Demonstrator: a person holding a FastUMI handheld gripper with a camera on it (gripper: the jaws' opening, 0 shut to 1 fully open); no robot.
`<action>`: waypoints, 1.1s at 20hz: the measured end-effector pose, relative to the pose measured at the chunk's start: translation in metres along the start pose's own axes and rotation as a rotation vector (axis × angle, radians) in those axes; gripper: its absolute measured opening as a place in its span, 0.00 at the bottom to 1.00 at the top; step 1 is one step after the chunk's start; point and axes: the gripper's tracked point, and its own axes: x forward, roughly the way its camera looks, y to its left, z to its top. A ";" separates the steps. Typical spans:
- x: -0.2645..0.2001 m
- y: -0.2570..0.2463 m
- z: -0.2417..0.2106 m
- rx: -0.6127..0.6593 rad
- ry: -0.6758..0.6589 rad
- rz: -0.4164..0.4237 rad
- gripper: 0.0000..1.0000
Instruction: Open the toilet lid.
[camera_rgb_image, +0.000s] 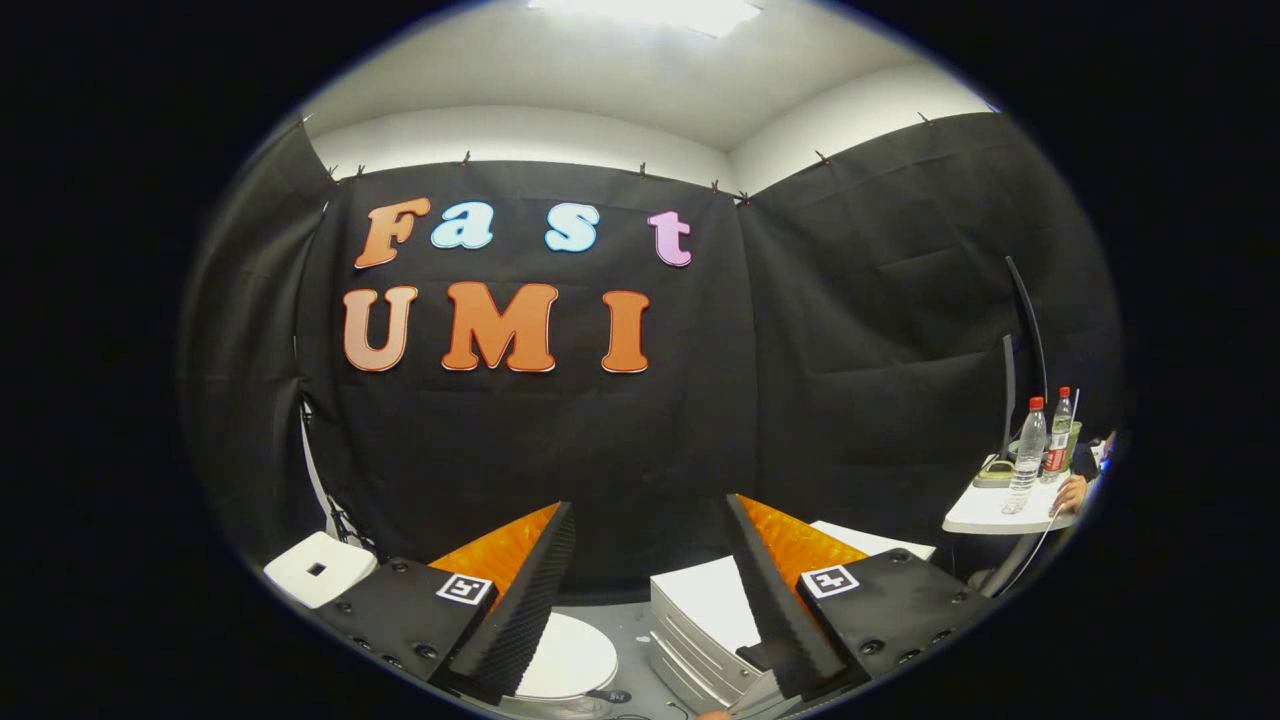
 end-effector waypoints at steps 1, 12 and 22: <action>0.000 0.001 0.001 0.000 0.001 0.005 0.96; 0.006 0.013 -0.053 0.120 0.025 0.067 0.97; 0.030 0.005 -0.226 0.383 0.185 0.002 0.98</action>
